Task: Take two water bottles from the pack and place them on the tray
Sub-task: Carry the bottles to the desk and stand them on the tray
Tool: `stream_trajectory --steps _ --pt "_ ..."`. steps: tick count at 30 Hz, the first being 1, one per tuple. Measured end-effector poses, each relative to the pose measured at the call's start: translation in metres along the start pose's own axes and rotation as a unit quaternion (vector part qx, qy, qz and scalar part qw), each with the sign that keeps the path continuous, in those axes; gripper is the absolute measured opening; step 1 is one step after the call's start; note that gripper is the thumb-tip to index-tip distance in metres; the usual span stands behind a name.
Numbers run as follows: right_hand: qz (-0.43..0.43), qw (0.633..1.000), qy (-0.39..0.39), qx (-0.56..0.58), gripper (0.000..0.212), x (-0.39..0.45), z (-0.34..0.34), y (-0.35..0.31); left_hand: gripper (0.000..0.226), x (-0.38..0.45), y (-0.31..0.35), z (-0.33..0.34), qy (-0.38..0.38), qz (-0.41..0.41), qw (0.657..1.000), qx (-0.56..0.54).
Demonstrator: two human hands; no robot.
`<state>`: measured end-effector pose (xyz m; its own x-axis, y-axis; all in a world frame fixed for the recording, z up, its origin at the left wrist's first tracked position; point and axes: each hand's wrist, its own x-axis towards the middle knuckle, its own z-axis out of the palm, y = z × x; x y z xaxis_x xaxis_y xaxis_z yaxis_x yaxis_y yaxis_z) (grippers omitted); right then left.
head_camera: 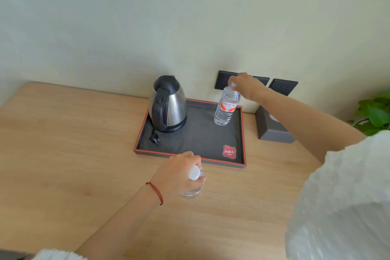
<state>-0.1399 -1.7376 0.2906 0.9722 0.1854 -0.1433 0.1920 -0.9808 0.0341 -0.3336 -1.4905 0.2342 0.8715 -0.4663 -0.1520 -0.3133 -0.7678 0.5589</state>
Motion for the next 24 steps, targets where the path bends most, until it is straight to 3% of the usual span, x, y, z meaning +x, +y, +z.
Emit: stream_trajectory --steps 13,18,21,24 --pt "0.045 0.998 0.052 0.006 0.039 0.018 0.006 0.002 0.038 -0.006 -0.003 -0.004 -0.015 0.017 1.000 0.008" --pt "0.053 0.997 0.042 0.034 0.034 0.019 0.005 0.010 0.042 -0.009 -0.003 -0.019 -0.017 0.012 0.999 0.047" --pt "0.055 0.996 0.036 0.053 0.032 0.021 0.004 0.012 0.040 0.004 -0.001 -0.038 0.009 -0.024 1.000 0.013" --pt "0.055 0.996 0.039 0.057 0.033 0.023 0.007 0.011 0.037 0.031 0.006 -0.059 0.063 0.001 0.998 0.012"
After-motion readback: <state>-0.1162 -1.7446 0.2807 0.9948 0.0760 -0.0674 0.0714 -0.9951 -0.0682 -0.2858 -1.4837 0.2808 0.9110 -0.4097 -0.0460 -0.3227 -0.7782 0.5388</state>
